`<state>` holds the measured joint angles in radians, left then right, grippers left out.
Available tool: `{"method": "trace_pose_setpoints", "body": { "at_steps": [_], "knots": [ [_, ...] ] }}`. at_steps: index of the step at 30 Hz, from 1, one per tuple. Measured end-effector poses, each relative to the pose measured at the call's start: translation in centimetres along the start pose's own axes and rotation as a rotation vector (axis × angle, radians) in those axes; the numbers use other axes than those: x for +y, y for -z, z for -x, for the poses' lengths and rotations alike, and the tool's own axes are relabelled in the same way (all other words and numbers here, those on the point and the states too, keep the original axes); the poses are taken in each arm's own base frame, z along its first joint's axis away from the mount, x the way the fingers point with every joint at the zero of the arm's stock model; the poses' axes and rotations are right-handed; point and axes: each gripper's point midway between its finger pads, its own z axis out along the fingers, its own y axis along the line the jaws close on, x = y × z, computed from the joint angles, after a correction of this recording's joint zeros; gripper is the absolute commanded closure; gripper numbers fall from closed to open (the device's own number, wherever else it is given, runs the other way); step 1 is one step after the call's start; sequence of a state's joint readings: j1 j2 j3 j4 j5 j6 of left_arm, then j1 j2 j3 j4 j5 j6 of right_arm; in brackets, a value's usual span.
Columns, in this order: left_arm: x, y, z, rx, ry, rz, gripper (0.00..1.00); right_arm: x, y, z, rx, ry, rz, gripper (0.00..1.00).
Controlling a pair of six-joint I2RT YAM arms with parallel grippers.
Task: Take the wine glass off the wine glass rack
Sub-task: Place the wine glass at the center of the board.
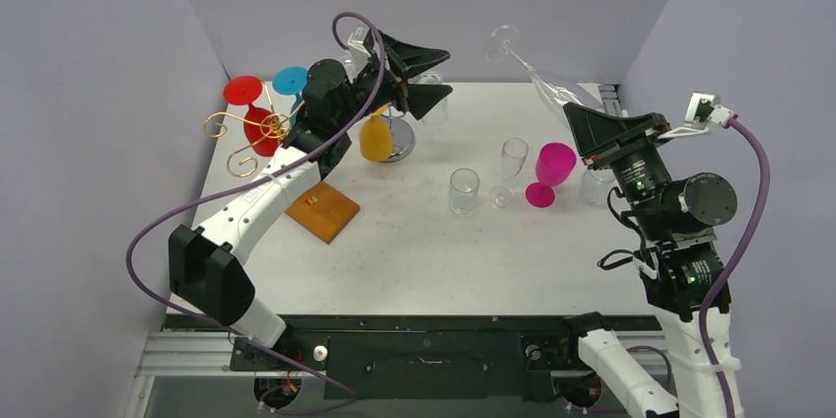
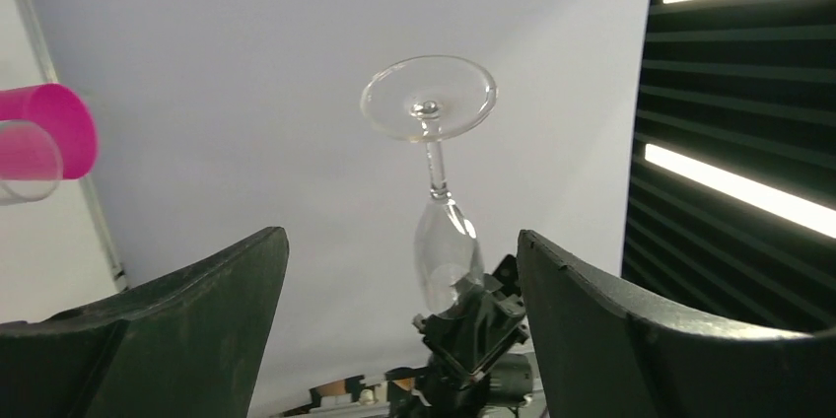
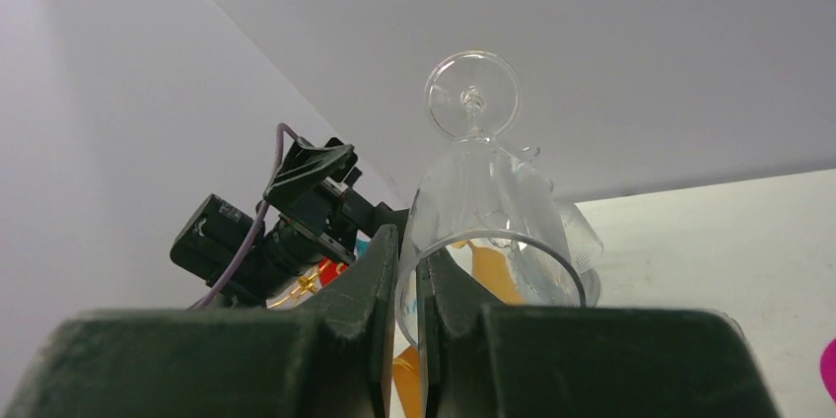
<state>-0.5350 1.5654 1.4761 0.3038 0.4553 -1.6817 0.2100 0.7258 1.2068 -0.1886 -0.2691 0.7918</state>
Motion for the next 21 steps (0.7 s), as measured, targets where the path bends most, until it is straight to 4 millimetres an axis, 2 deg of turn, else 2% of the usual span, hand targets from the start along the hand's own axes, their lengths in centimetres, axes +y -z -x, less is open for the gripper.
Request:
{"method": "trace_pose_setpoints", "body": {
  "at_steps": [4,8,14,21],
  "knots": [
    [1.6,0.6,-0.1,-0.004,-0.052,0.057,0.15,-0.5,0.0,0.4,0.016,0.022,-0.054,1.00],
    [2.6,1.4,-0.7,0.002,-0.127,0.113,0.13,-1.5,-1.1,0.3,0.061,0.039,-0.125,1.00],
    [3.9,3.1,-3.5,0.049,-0.279,0.199,0.10,-4.1,-4.5,0.1,0.158,0.085,-0.265,1.00],
    [6.2,6.4,-6.8,0.131,-0.465,0.334,0.08,-8.7,-9.1,-0.9,0.306,0.175,-0.456,1.00]
  ]
}}
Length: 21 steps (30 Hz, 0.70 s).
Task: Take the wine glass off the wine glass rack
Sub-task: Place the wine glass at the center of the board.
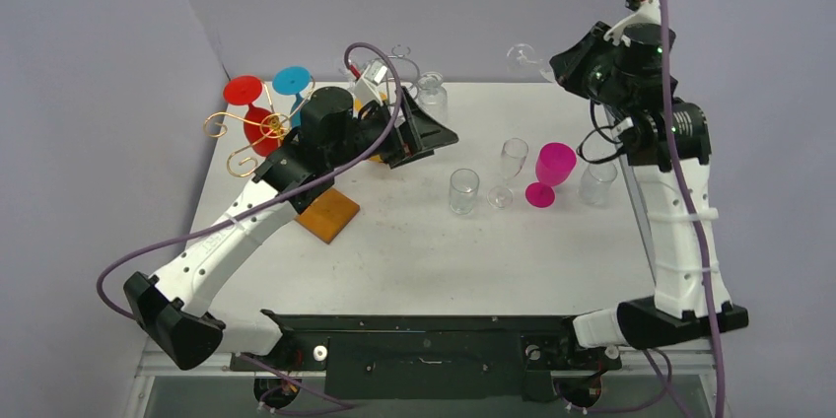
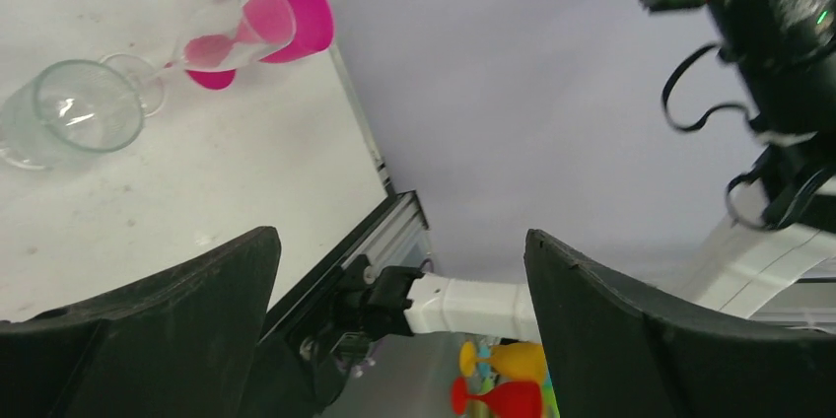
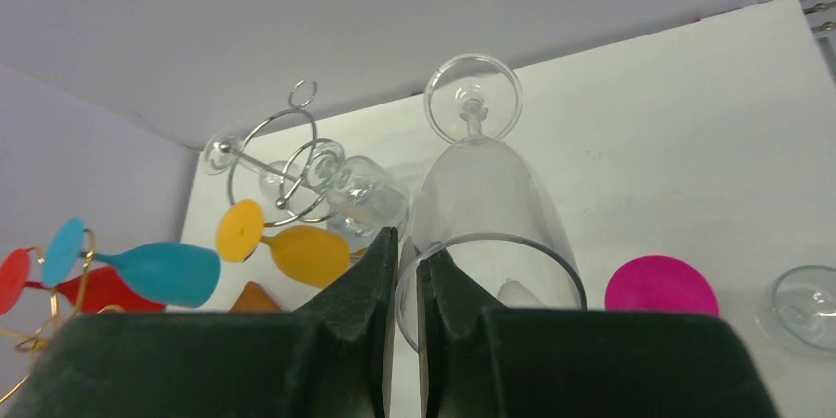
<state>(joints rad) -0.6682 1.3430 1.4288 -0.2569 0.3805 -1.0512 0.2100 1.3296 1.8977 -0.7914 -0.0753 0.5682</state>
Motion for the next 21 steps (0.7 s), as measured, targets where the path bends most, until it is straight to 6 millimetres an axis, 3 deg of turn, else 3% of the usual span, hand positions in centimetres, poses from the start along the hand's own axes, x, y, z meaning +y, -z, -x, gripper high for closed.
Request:
{"method": "trace_pose_setpoints", "body": {
  "at_steps": [6,11,16,21],
  "knots": [
    [3.0,2.8,-3.4,0.062,-0.129,0.124,0.07,-2.7,-4.6,-1.0,0.109,0.076,-0.151,1.00],
    [6.3,4.6,-6.0,0.118,-0.200,0.219,0.06,-5.6,-8.0,-3.0,0.208,0.110,-0.248,1.00],
    [8.8,5.6,-7.1,0.141,-0.252,0.284,0.06,-8.6,-11.0,-5.5,0.306,0.128,-0.331,1.00],
    [9.6,6.0,-7.2,0.135,-0.285,0.303,0.05,-11.6,-12.7,-7.8,0.392,0.136,-0.402,1.00]
  ]
}}
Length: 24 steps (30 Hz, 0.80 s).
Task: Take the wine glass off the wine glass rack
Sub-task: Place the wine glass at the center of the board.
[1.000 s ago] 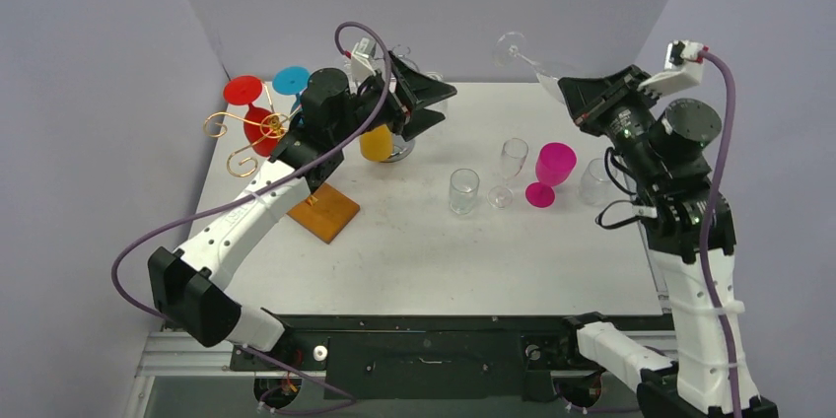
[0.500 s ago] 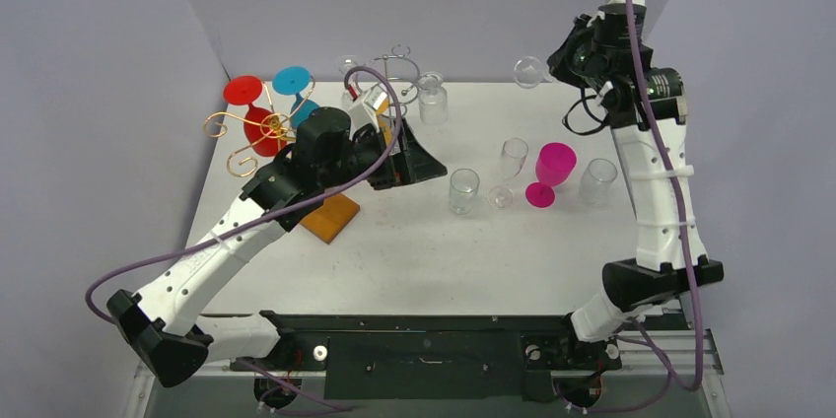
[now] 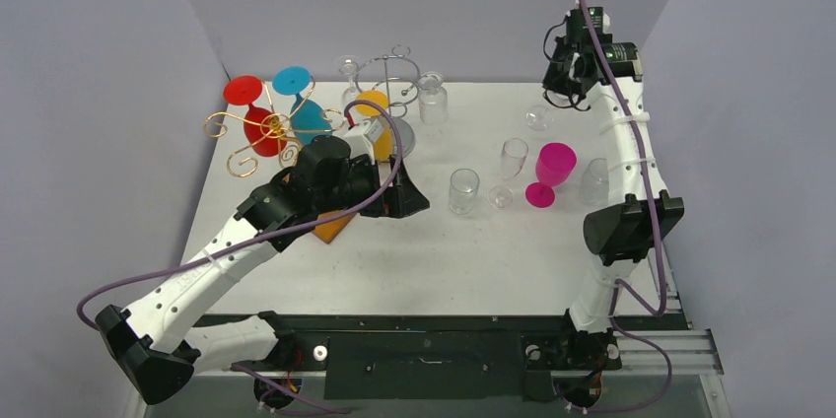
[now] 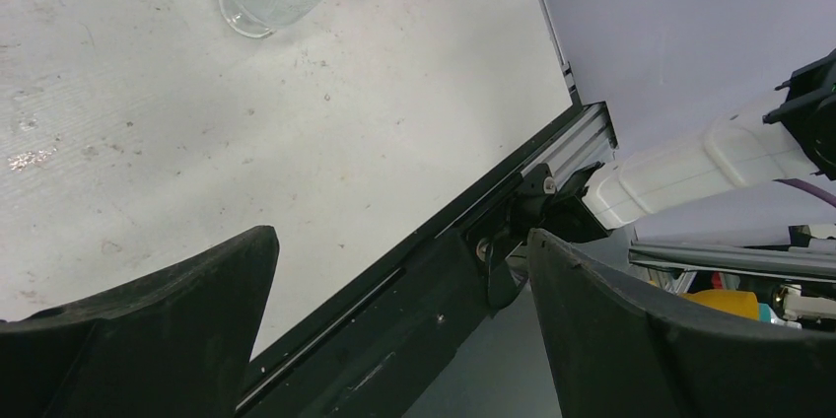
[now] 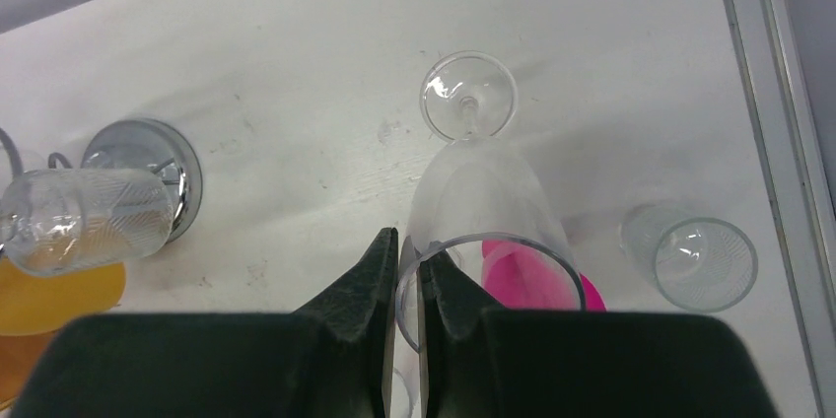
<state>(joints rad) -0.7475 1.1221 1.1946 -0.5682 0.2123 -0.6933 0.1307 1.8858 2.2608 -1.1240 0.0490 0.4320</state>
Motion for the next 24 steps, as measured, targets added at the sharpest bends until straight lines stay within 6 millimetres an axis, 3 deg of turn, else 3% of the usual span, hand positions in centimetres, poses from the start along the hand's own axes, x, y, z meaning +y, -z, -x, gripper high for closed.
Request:
{"method": "trace_pose_setpoints", "body": {
  "at_steps": [7,24],
  "knots": [
    [0.4,0.2,-0.3,-0.003,-0.018,0.006,0.00,-1.1,-2.7,-1.3,0.067,0.011,-0.039,1.00],
    [0.9,0.4,-0.5,-0.014,-0.021,0.018,0.00,-1.8,-7.5,-5.2,0.219,0.064,-0.077,1.00]
  ]
}}
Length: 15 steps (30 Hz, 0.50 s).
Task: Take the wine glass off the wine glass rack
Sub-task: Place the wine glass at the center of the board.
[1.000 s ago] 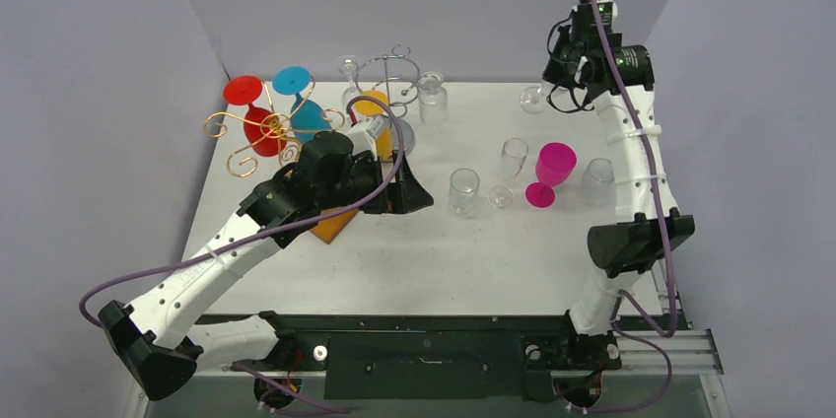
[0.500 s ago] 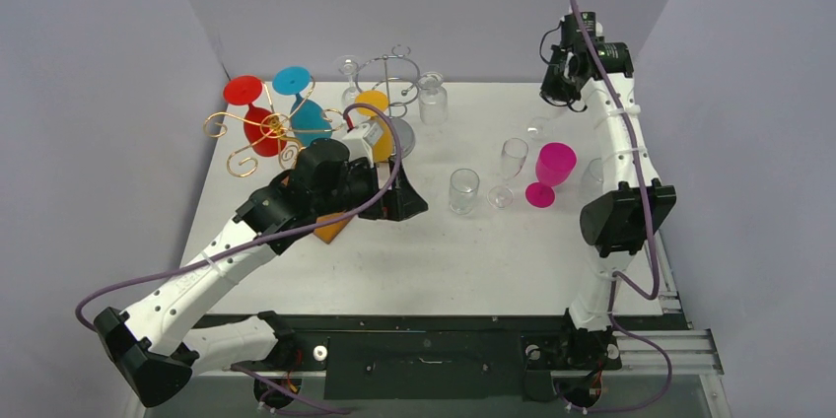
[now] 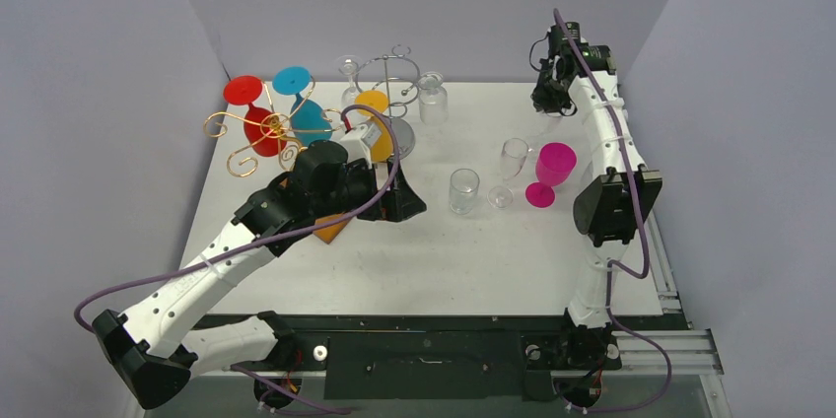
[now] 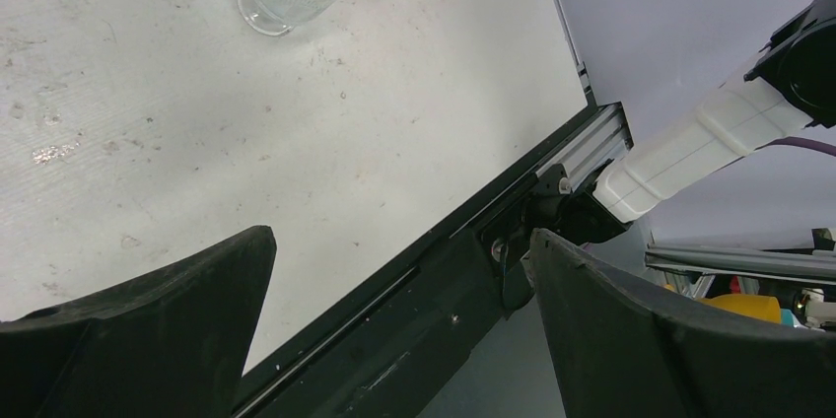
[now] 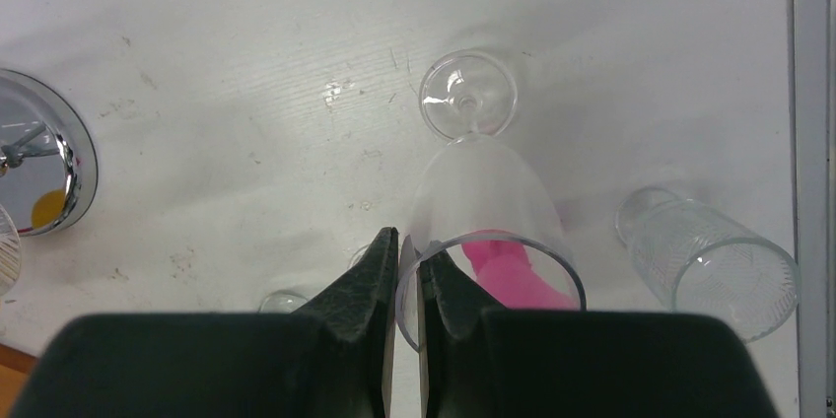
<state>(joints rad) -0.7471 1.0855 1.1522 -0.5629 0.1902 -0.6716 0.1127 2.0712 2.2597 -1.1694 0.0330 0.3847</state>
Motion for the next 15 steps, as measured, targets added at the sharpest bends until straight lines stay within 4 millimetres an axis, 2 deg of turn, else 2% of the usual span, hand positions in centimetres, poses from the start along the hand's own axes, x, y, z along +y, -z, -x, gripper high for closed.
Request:
{"method": "trace_pose_setpoints", "body": {
  "at_steps": [12,15],
  "knots": [
    [1.0,-0.2,0.1,-0.009,0.012,0.018,0.00,0.5,-2.0,-1.3,0.059,0.019,0.007,1.00],
    [1.4,-0.3,0.0,-0.006,0.018,0.027,0.00,0.7,-2.2,-1.1,0.052,0.018,0.013,1.00]
  ]
}}
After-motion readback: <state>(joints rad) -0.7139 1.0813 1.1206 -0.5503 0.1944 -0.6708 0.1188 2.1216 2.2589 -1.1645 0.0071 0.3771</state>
